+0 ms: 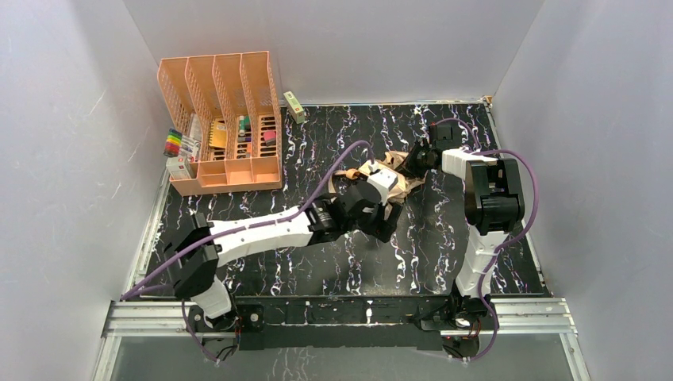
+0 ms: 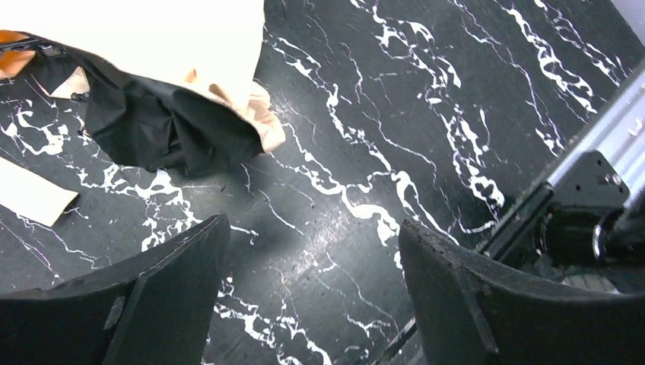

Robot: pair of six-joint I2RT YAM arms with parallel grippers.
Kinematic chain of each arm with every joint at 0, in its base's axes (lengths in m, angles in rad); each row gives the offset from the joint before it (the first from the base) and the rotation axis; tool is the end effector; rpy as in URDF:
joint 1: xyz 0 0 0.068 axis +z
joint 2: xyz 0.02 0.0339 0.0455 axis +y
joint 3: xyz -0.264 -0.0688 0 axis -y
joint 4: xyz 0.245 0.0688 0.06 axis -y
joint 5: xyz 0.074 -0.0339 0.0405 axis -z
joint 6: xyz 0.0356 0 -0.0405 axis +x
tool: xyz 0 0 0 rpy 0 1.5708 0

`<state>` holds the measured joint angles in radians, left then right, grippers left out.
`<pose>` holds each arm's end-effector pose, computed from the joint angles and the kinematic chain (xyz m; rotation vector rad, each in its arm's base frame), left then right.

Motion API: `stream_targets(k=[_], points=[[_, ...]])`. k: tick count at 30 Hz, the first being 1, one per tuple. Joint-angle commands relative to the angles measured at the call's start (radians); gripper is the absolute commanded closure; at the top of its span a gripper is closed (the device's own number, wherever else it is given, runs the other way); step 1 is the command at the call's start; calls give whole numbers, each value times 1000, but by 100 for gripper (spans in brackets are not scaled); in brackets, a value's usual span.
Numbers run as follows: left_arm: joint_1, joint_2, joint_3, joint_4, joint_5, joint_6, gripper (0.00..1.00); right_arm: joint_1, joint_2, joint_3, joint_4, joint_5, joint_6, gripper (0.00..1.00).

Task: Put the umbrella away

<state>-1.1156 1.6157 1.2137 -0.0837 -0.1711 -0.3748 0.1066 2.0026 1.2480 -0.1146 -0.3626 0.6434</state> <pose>0.1713 -0.3362 0.2857 0.6687 2.0265 -0.7370 0.4156 0.0572 0.1472 0.5036 2.4665 0.7651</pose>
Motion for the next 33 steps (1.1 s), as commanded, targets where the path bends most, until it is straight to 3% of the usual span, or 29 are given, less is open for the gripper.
stream_targets(k=[1,12,19,26,30,31,33], points=[[-16,56,70,32,-182,-44,23,-13,26,-16,-57,78,-43,100],[-16,155,179,15,-275,-42,42,-12,24,-22,-53,80,-46,100],[-15,159,210,0,-278,-18,74,-13,22,-25,-56,86,-53,100],[-15,32,132,-2,-230,11,100,-14,27,-20,-59,87,-53,100],[-15,-45,81,-3,-230,19,100,-14,29,-19,-57,89,-53,100],[-14,-56,76,-5,-226,15,96,-13,30,-19,-57,89,-53,100],[-14,-69,68,-8,-219,-14,71,-14,30,-20,-56,88,-53,100]])
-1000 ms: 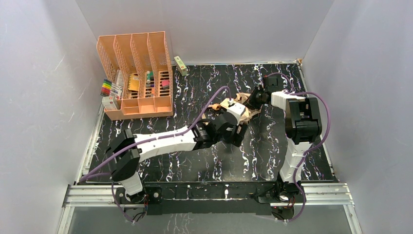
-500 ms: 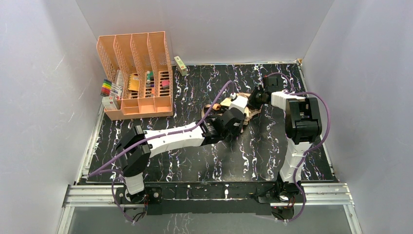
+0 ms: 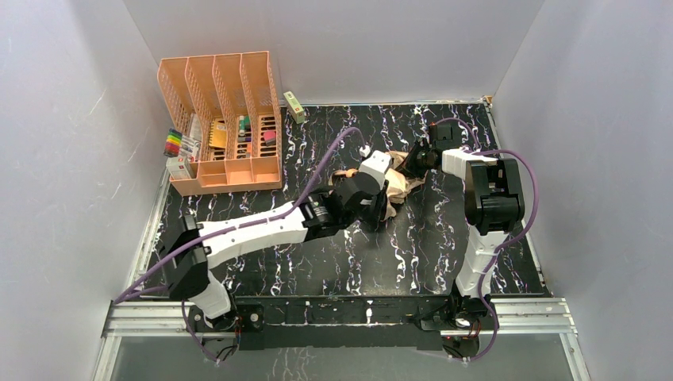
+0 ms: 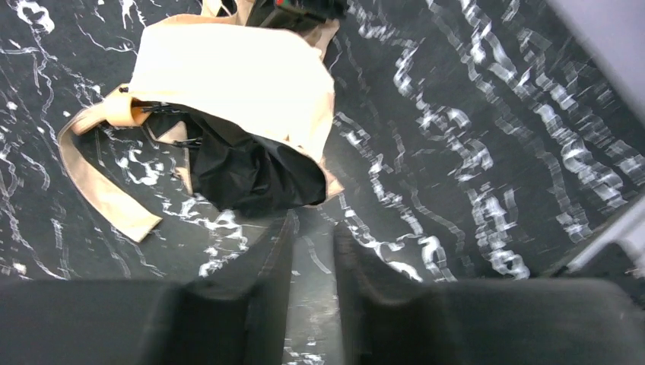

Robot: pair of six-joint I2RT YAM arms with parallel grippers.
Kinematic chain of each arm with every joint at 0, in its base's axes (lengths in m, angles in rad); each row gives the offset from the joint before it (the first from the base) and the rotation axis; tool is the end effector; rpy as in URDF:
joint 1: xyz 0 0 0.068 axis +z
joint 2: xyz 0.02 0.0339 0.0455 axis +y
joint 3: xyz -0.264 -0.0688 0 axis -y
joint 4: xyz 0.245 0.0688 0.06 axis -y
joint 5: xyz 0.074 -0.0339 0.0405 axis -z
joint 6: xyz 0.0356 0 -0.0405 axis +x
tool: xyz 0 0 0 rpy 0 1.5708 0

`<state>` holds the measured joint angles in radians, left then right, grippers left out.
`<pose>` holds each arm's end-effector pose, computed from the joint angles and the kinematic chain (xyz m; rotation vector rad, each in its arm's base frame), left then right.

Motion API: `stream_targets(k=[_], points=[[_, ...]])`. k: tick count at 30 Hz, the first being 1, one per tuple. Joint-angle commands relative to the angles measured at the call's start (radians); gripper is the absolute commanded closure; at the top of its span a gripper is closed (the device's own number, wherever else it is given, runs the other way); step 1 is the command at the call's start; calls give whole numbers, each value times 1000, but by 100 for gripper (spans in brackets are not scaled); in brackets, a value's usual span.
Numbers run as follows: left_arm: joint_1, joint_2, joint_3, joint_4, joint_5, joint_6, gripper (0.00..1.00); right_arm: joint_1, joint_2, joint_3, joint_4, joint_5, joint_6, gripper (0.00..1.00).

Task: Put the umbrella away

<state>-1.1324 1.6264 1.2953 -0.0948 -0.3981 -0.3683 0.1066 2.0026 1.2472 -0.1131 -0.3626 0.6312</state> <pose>0.1751 -0.3411 0.3101 0.5022 1.9442 -0.5812 0.4156 0.0572 0.1471 0.4878 2.4667 0.7604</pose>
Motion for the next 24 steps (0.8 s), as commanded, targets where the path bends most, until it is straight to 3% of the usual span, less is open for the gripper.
stream_targets(k=[1,4,7,24], points=[[2,-84,-14,4,13,-36,63,-14,31,-21,-57,89,-40,100],[3,-69,-2,1,20,-84,40,-14,32,-23,-56,88,-38,100],[2,-34,31,-12,20,-144,36,-14,30,-26,-54,88,-37,100],[2,190,301,-230,-86,-265,59,-15,30,-24,-56,86,-35,100]])
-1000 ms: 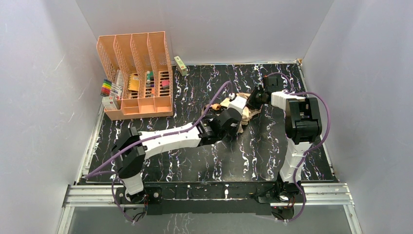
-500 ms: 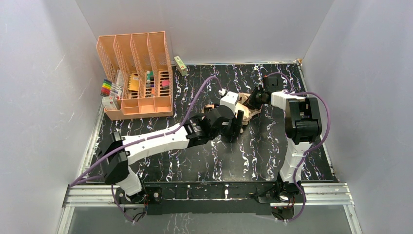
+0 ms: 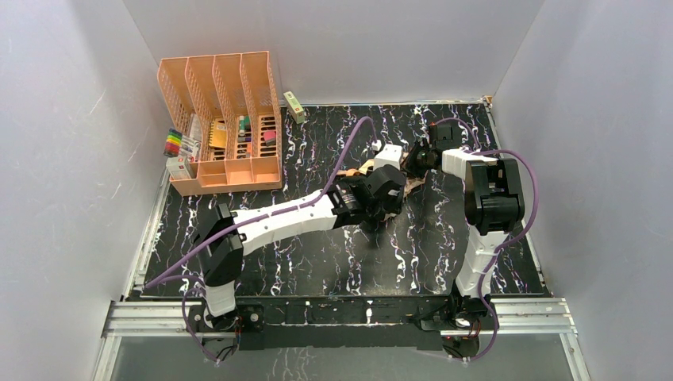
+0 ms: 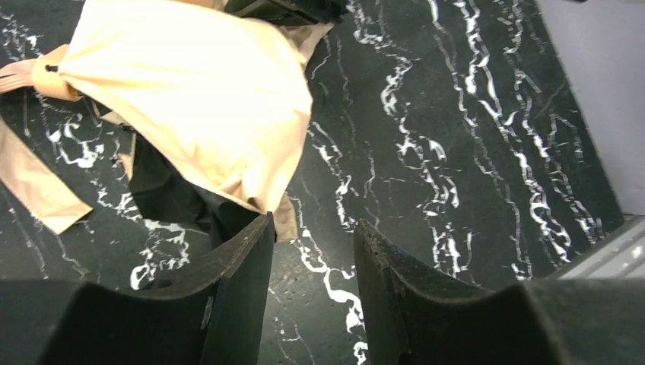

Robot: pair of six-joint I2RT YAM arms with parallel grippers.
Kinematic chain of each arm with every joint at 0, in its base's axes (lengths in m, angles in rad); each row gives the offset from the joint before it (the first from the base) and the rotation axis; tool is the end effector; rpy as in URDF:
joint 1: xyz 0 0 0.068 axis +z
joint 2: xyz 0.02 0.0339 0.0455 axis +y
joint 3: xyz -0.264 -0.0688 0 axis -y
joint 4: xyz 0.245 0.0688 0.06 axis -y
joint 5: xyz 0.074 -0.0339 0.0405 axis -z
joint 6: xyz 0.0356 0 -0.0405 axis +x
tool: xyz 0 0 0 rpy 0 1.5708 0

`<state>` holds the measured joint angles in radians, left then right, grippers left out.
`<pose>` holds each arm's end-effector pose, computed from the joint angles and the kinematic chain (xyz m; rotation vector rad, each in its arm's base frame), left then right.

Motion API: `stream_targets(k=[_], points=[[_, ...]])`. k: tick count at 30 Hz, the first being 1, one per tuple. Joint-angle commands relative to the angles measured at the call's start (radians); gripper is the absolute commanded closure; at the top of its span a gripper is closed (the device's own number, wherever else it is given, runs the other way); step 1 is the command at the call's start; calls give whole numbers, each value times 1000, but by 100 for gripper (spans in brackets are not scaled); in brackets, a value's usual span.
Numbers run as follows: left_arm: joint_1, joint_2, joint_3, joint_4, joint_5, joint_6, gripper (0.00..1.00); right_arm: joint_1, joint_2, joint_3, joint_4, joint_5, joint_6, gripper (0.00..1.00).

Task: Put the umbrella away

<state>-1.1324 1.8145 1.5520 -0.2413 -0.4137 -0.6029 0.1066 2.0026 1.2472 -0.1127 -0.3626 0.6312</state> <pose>0.1952 -0.3826 0.3126 0.2951 2.0723 -0.6540 0.4156 0.0572 0.1471 0.4876 2.4663 0.7604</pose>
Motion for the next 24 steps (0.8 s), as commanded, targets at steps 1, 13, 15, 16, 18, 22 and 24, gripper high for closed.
stream_targets(k=[1,13,15,16,18,22,24], points=[[3,3,47,-95,-77,-31,60,-13,30,-24,-56,84,-36,100],[2,-6,42,-120,-94,-42,52,-15,30,-19,-62,88,-41,100],[2,-8,45,-124,-95,-38,52,-14,31,-19,-62,88,-42,100],[1,-11,44,-124,-95,-38,52,-14,31,-17,-63,88,-41,100],[1,-18,39,-127,-97,-38,52,-15,33,-15,-65,87,-42,100],[2,-41,20,-128,-96,-42,55,-14,33,-14,-66,90,-41,100],[2,-53,11,-130,-101,-46,56,-13,33,-14,-67,89,-41,100]])
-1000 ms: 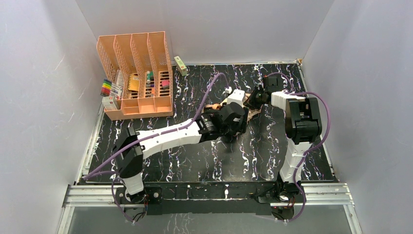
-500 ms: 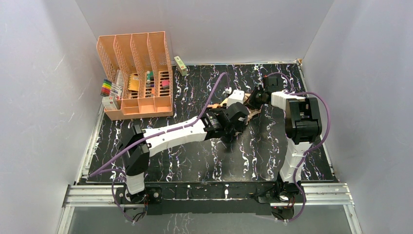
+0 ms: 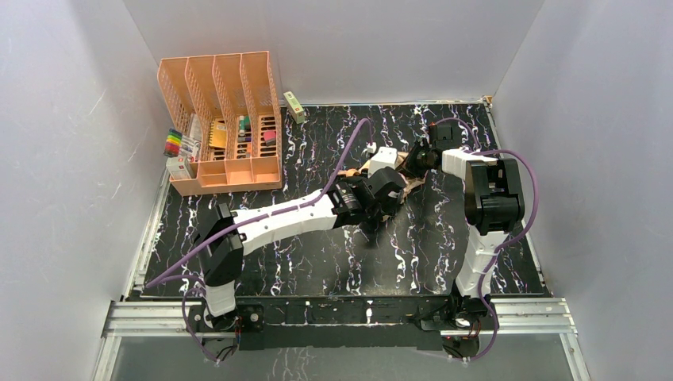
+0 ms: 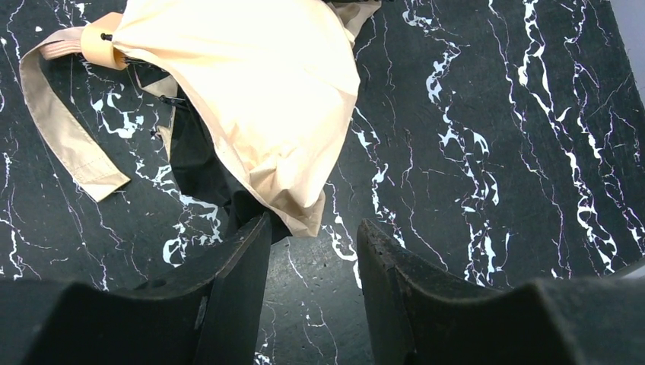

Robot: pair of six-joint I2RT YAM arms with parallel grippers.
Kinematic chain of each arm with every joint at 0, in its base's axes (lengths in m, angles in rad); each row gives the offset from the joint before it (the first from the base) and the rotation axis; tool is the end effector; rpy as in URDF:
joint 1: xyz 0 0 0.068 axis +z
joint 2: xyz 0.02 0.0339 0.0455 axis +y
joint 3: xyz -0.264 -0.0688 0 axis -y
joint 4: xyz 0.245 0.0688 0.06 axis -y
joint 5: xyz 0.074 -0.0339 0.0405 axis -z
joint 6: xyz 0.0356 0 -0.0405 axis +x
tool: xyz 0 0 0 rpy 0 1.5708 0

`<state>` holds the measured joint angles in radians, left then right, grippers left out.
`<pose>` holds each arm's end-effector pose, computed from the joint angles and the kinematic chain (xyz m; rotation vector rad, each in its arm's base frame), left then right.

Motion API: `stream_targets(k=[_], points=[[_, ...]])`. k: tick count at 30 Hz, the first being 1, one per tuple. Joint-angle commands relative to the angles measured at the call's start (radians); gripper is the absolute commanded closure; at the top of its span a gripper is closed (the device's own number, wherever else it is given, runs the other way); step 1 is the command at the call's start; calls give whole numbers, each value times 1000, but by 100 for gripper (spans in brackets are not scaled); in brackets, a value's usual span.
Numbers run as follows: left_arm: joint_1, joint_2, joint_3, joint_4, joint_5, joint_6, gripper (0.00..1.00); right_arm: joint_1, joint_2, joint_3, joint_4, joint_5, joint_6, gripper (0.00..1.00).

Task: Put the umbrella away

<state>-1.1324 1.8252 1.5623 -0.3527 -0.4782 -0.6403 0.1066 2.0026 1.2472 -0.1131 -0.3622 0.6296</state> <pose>0.1952 -0.3777 0.3023 0.2591 2.1392 -0.5278 0.4156 0.0572 0.1471 0.4860 2.4667 0.7592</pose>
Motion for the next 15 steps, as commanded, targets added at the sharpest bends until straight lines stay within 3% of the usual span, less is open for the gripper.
stream_targets(k=[1,15], points=[[2,-70,-3,-21,-37,-9,57,-13,35,-14,-66,89,-40,100],[0,-87,-15,-56,-57,-27,53,-14,36,-14,-68,89,-40,100]])
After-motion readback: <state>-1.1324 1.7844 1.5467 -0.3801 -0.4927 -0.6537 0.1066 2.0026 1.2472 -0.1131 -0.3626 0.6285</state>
